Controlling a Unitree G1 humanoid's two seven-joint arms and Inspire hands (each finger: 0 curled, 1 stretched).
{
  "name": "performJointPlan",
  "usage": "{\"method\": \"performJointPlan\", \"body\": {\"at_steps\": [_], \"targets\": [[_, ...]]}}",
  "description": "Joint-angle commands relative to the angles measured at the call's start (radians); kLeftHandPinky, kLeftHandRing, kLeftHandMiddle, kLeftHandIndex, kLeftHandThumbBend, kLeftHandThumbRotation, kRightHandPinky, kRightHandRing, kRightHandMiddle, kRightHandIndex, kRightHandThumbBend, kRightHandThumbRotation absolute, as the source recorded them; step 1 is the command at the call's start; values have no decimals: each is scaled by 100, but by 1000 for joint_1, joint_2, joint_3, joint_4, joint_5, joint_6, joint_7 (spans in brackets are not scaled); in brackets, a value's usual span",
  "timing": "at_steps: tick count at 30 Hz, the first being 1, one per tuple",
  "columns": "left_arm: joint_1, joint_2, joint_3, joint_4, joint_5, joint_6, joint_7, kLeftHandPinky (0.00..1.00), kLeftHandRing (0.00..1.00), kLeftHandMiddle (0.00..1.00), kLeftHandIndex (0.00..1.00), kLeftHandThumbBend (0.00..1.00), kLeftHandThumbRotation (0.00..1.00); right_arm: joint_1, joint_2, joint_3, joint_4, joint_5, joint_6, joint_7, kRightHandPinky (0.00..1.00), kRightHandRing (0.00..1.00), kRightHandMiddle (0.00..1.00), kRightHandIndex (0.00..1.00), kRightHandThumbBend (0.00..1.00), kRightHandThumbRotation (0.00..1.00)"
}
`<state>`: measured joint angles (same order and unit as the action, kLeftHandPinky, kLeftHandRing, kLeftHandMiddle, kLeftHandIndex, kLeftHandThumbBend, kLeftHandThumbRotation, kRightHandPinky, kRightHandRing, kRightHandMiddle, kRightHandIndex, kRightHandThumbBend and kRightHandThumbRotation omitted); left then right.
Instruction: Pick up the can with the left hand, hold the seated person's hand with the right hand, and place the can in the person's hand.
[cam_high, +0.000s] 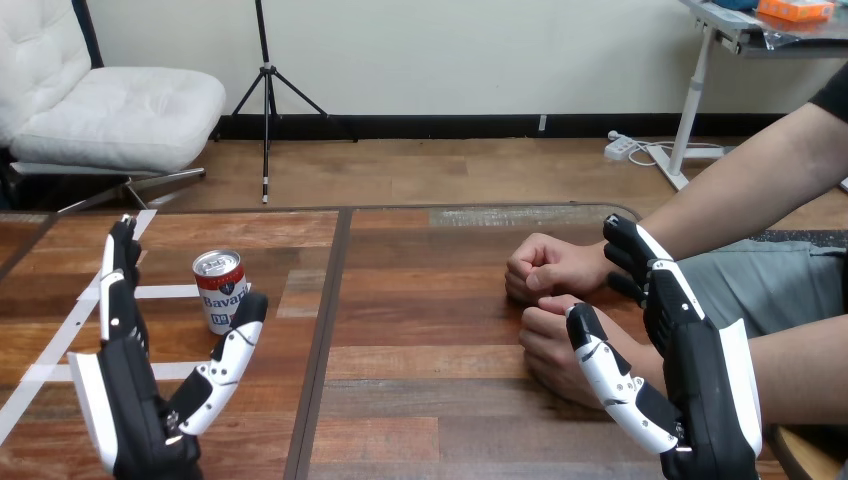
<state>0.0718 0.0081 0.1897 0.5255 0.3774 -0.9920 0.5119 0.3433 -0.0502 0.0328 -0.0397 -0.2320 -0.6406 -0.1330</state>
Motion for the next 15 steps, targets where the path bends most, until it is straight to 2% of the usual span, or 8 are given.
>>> {"method": "performJointPlan", "body": {"at_steps": [1, 10, 15], "targets": [[-74, 38, -6, 14, 55, 32, 32, 96, 95, 95, 93, 73, 39, -55, 8, -1, -42, 10, -9, -2, 84, 89, 90, 87, 46, 44], [-93, 65, -17, 21, 115, 98, 101, 96, 96, 96, 94, 75, 42, -56, 7, -3, -40, 6, -11, -4, 83, 88, 89, 87, 47, 44], [-99, 81, -27, 14, 156, 149, 144, 92, 95, 95, 94, 75, 40, -55, 6, -2, -42, 9, -9, -1, 83, 88, 89, 87, 47, 44]]}}
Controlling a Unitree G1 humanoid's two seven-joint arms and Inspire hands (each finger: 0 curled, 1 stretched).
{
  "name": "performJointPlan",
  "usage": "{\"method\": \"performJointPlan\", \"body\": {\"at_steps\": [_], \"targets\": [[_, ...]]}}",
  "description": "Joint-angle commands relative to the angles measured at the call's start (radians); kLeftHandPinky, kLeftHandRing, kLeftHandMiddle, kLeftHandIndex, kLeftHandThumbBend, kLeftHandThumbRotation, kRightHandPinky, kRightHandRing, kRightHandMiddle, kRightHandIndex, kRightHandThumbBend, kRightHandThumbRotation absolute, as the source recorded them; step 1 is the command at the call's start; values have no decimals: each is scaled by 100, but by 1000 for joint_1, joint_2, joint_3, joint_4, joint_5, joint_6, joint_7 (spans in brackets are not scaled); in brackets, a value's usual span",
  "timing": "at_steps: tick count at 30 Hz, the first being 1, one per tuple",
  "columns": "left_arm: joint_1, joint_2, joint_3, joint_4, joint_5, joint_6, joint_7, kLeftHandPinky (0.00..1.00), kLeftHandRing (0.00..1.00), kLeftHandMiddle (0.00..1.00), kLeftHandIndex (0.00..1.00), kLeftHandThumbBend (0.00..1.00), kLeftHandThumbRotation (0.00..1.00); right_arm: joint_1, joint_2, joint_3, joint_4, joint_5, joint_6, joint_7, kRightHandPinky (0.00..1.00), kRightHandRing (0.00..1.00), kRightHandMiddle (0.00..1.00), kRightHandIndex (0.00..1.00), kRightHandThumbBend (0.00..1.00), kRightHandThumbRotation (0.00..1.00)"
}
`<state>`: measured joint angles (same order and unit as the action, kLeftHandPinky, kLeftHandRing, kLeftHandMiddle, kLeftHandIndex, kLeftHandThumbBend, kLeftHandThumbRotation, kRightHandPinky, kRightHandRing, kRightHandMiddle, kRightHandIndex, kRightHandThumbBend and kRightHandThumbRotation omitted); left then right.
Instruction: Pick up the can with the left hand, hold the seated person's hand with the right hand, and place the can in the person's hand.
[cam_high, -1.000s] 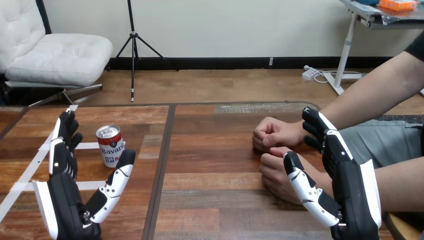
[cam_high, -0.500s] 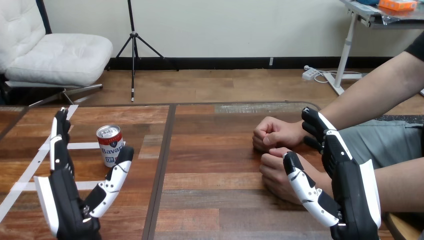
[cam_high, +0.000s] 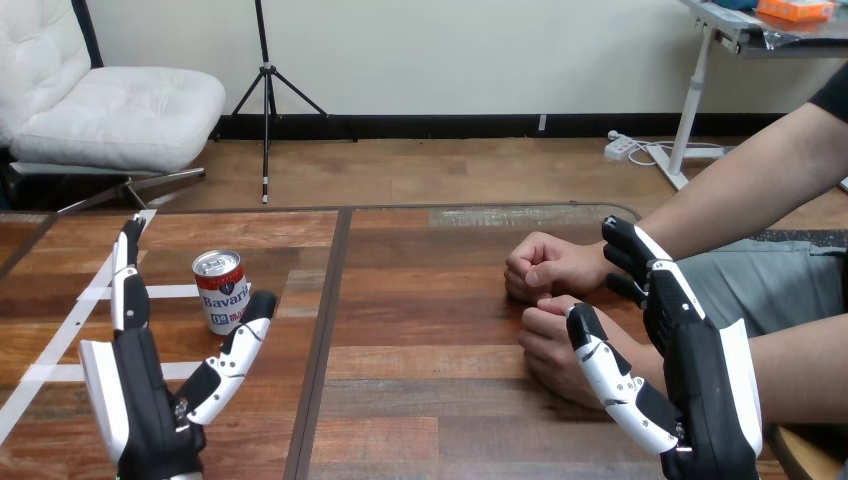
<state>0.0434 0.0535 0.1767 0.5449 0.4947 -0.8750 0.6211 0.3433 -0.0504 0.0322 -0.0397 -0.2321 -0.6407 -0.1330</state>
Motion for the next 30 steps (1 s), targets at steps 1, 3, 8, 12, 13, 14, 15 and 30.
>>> {"method": "performJointPlan", "body": {"at_steps": [1, 3, 8, 12, 13, 14, 15, 30], "targets": [[-73, 41, -17, -9, 55, 49, 47, 91, 94, 95, 94, 75, 40, -54, 6, -1, -44, 8, -7, -1, 83, 88, 89, 87, 47, 44], [-74, 47, -22, -13, 71, 69, 64, 90, 94, 95, 94, 75, 39, -54, 7, -1, -45, 7, -5, -2, 83, 88, 89, 87, 47, 44], [-82, 64, -35, -29, 121, 139, 109, 88, 92, 94, 94, 75, 37, -54, 5, -2, -45, 3, -8, -2, 84, 89, 89, 87, 47, 44], [-86, 72, -45, -39, 132, 182, 120, 87, 92, 94, 94, 75, 36, -53, 4, -1, -46, 2, -7, -1, 84, 89, 89, 87, 47, 45], [-89, 74, -47, -41, 133, 193, 121, 87, 92, 94, 94, 75, 36, -53, 5, -1, -46, 5, -8, 0, 84, 89, 89, 87, 47, 45], [-91, 76, -50, -42, 133, 200, 123, 87, 91, 94, 94, 75, 35, -53, 5, 0, -46, 7, -8, 1, 84, 89, 89, 87, 47, 45], [-92, 77, -52, -44, 132, 206, 125, 88, 91, 94, 94, 75, 35, -53, 5, 0, -45, 9, -8, 2, 84, 89, 89, 87, 47, 45], [-132, 108, -82, -46, 122, 318, 123, 84, 89, 92, 93, 76, 31, -55, 4, 0, -38, 13, -16, 3, 84, 88, 89, 87, 46, 43]]}}
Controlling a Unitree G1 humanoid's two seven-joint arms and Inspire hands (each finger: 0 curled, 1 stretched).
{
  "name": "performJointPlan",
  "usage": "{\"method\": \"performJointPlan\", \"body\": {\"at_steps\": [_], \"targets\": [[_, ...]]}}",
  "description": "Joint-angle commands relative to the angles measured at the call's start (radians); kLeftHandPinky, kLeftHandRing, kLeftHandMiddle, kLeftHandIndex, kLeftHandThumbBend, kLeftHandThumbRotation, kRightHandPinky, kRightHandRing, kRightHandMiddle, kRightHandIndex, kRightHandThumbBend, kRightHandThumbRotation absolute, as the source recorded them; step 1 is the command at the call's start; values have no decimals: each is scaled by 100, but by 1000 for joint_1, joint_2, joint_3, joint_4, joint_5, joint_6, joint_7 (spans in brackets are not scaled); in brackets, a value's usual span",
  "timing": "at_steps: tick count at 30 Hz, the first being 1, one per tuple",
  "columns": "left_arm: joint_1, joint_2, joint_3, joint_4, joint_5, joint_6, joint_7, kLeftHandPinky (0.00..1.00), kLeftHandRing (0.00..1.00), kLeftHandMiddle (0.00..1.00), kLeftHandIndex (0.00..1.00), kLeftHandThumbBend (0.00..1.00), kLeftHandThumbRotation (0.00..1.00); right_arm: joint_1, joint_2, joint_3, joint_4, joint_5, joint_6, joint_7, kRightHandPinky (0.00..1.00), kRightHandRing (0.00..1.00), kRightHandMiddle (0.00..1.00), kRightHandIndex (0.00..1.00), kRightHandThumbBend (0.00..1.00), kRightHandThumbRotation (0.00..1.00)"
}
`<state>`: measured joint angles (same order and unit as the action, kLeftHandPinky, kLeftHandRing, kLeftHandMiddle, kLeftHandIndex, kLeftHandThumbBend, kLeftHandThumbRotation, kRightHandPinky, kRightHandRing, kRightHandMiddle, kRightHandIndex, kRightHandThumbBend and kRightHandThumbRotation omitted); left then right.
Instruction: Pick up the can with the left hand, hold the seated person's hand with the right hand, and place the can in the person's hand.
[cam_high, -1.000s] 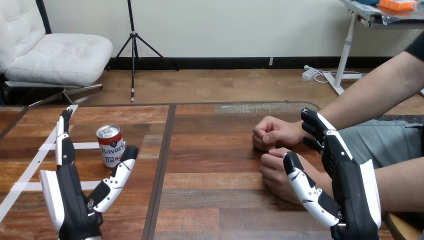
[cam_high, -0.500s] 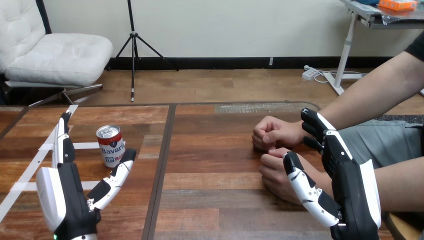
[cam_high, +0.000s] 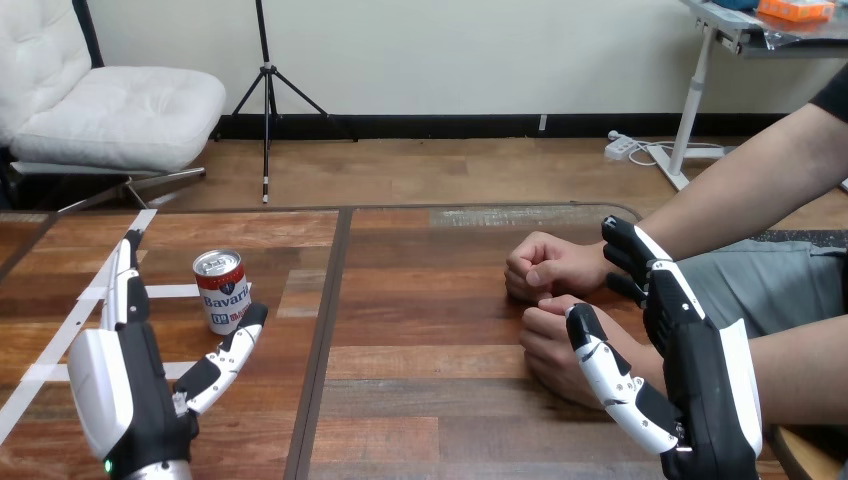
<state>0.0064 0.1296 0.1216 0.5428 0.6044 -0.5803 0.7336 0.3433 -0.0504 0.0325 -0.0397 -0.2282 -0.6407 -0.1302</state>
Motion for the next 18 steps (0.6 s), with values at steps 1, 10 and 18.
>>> {"method": "performJointPlan", "body": {"at_steps": [1, 10, 18], "targets": [[-100, 34, -28, -40, 14, 31, 14, 83, 89, 92, 92, 77, 31, -55, 4, -1, -38, 8, -15, 0, 84, 88, 89, 87, 46, 43], [-139, 53, -45, -6, 3, 75, 25, 81, 88, 92, 92, 78, 33, -53, 5, -2, -44, 1, -7, -2, 84, 89, 89, 87, 47, 44], [-175, 68, -58, 31, 0, 94, 36, 79, 87, 92, 92, 78, 34, -56, 4, -1, -39, 5, -9, 1, 83, 88, 89, 87, 47, 45]]}}
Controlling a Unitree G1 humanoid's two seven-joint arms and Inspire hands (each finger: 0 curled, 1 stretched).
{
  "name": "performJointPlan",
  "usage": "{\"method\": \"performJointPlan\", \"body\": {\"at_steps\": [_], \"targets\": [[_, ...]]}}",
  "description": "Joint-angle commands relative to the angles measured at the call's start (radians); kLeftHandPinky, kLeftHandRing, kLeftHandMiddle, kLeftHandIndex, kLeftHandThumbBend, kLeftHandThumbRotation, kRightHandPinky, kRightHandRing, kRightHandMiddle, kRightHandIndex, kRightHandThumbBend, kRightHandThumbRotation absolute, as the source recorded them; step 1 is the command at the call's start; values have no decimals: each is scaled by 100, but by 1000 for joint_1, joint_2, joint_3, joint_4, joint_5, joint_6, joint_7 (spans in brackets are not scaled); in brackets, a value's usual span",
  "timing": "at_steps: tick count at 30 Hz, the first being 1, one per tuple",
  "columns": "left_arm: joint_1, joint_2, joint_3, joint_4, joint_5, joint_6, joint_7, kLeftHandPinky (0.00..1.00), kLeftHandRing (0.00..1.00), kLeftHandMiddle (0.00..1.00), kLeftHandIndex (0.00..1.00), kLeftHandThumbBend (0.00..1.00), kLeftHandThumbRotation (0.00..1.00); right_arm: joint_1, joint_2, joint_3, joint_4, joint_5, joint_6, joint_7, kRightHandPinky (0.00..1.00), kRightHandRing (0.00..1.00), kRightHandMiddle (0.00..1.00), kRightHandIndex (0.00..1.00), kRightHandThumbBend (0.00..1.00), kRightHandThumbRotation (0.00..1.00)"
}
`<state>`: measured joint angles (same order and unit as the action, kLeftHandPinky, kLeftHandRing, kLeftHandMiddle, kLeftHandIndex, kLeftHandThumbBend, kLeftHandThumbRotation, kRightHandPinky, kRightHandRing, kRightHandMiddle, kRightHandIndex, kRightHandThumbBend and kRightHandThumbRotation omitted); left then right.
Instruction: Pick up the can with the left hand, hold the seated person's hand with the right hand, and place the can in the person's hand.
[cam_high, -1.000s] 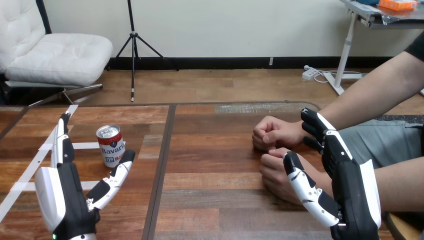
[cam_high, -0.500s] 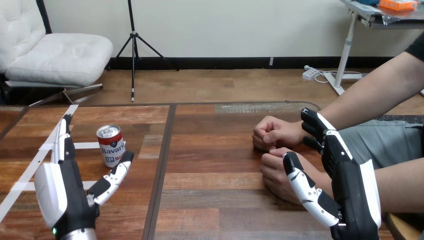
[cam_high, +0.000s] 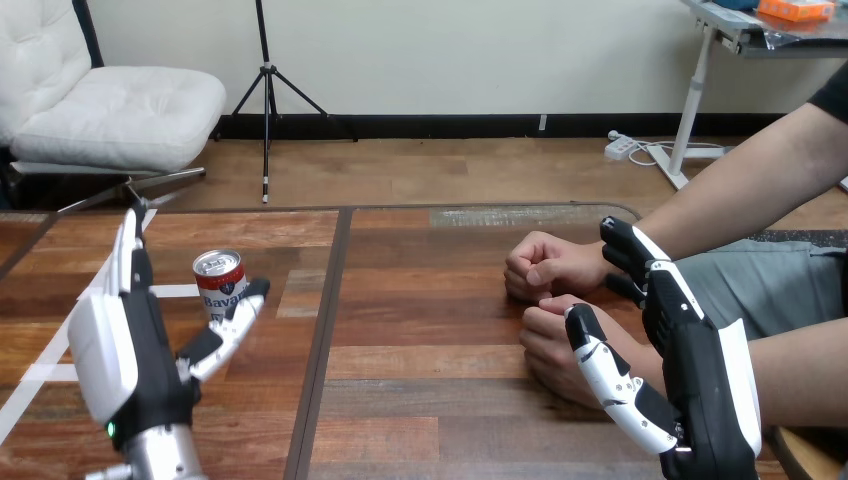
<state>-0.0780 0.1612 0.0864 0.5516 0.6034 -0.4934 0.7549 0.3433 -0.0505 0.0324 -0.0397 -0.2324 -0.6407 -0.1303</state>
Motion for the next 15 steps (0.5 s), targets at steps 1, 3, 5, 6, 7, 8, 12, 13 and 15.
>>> {"method": "performJointPlan", "body": {"at_steps": [1, 3, 5, 6, 7, 8, 12, 13, 15], "targets": [[-95, 38, -24, 29, 1, 7, 16, 79, 87, 92, 92, 78, 34, -55, 4, -1, -39, 9, -10, 1, 83, 88, 89, 87, 47, 45], [-107, 42, -28, 47, 0, 6, 22, 79, 87, 92, 92, 78, 34, -56, 4, -1, -39, 8, -11, 0, 83, 88, 89, 87, 47, 45], [-117, 46, -31, 63, -1, 3, 28, 79, 87, 92, 92, 79, 34, -57, 3, -1, -38, 7, -12, 0, 83, 88, 89, 87, 47, 45], [-126, 48, -33, 76, -3, 2, 29, 78, 87, 91, 91, 79, 34, -57, 3, 0, -38, 8, -12, 1, 83, 88, 89, 87, 47, 45], [-131, 50, -35, 84, -5, 1, 31, 78, 86, 91, 91, 79, 34, -56, 3, 0, -38, 9, -11, 2, 83, 88, 89, 87, 48, 45], [-135, 51, -37, 91, -7, 0, 32, 78, 86, 91, 91, 79, 34, -56, 3, 1, -38, 10, -11, 2, 83, 88, 89, 87, 48, 45], [-159, 57, -46, 126, -16, -1, 35, 78, 86, 91, 91, 79, 34, -56, 4, 1, -38, 8, -12, 1, 82, 88, 89, 87, 48, 45], [-165, 59, -48, 133, -17, -1, 36, 78, 86, 91, 91, 79, 35, -56, 4, 1, -38, 8, -12, 1, 82, 88, 89, 87, 48, 45], [-176, 60, -52, 148, -22, 1, 37, 77, 86, 91, 91, 80, 35, -56, 4, 2, -37, 9, -14, 2, 83, 88, 89, 87, 47, 46]]}}
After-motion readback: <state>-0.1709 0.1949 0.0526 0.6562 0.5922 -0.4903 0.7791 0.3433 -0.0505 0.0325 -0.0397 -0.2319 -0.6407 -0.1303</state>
